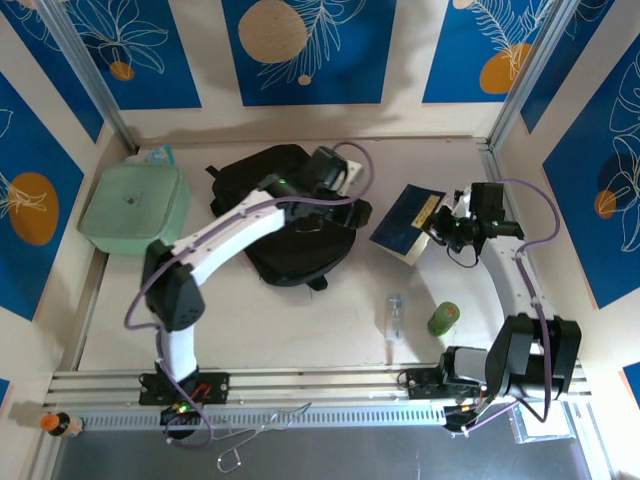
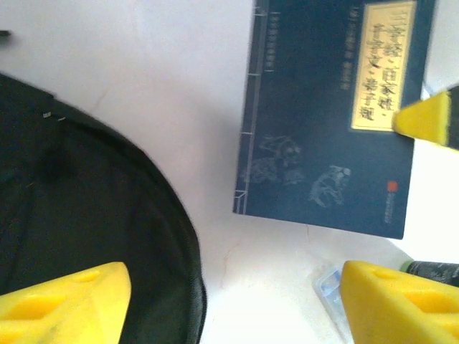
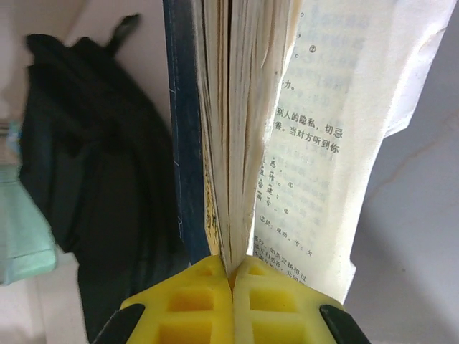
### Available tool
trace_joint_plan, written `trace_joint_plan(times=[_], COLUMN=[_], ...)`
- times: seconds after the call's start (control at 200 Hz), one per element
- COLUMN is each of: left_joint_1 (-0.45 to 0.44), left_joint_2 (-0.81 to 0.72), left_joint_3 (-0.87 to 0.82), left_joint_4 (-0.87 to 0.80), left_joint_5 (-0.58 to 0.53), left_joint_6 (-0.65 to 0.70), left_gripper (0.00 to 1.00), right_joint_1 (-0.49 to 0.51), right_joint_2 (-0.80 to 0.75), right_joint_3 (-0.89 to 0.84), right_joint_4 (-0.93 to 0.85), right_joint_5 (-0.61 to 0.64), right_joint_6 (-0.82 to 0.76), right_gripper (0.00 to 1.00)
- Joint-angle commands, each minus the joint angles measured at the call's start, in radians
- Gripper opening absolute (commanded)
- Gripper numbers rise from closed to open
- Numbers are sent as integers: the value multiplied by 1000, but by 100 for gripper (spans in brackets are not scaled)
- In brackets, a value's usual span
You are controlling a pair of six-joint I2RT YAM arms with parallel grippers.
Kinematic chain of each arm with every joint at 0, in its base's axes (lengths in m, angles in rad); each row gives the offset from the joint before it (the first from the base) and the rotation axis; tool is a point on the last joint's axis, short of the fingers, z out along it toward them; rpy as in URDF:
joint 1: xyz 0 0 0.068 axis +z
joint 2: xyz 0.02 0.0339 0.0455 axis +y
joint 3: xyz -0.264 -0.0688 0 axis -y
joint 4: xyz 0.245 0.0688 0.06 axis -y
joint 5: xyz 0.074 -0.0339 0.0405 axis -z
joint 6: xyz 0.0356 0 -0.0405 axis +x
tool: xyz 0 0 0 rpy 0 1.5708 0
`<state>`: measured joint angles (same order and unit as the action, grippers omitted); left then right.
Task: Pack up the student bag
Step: Pass the book.
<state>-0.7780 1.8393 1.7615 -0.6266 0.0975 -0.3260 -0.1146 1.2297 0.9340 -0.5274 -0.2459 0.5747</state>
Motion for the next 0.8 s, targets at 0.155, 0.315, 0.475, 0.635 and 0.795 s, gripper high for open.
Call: trace_joint_plan(times=[0.155, 0.315, 0.475, 0.635, 0.795], left_joint_1=[184, 298, 362, 373, 372], left_joint_2=[-180, -228, -233, -222, -194], left_joint_3=[-354, -570, -725, -743, -721], left_joint_4=[289, 595, 894, 903, 889], left_joint_5=[240, 488, 623, 631, 644], left_joint_6=[-206, -388, -555, -557, -553], left_gripper=[90, 93, 93, 91, 84], right_joint_1=[54, 144, 240, 296, 319], right_joint_2=[-50, 17, 101, 171, 207], right_joint_3=[47, 59, 93, 141, 163], right_joint_4=[114, 195, 233, 224, 228], right_joint_5=[-258, -368, -417, -433, -462], right_joint_6=[-22, -9, -9, -12, -14], right_gripper=[0, 0, 0, 0, 0])
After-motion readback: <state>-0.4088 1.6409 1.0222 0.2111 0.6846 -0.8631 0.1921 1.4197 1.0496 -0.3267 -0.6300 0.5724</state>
